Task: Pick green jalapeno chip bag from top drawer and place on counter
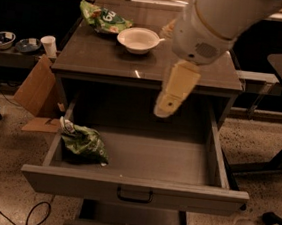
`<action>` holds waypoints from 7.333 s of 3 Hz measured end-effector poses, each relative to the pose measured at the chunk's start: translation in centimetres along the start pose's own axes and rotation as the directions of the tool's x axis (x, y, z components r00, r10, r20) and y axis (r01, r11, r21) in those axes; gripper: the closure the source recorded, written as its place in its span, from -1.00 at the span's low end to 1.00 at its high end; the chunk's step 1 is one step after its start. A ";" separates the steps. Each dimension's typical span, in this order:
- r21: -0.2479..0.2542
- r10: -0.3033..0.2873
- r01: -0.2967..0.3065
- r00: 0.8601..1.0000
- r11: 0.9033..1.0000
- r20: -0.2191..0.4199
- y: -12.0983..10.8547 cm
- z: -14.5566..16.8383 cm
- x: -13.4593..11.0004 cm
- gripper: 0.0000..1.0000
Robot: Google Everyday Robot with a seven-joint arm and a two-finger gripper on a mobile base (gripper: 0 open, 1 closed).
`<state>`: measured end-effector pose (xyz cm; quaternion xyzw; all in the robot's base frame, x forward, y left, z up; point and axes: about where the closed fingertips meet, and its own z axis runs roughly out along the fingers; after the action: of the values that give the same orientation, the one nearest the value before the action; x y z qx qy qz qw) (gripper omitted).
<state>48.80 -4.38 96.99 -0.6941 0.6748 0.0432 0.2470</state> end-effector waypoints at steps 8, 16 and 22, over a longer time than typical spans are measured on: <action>-0.239 0.050 0.015 0.962 0.971 0.267 1.5 29.0 -18.6 -1.00; -0.033 0.336 -0.340 0.902 0.940 0.271 -1.4 16.9 -1.5 1.00; 0.363 0.518 -0.467 0.853 0.806 -0.054 -17.8 -2.4 -2.9 1.00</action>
Offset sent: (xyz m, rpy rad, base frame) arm 0.0319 0.1351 -0.0705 0.1884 0.0538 0.1286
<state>64.96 -3.30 105.26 -0.4431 0.8457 -0.0623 0.2907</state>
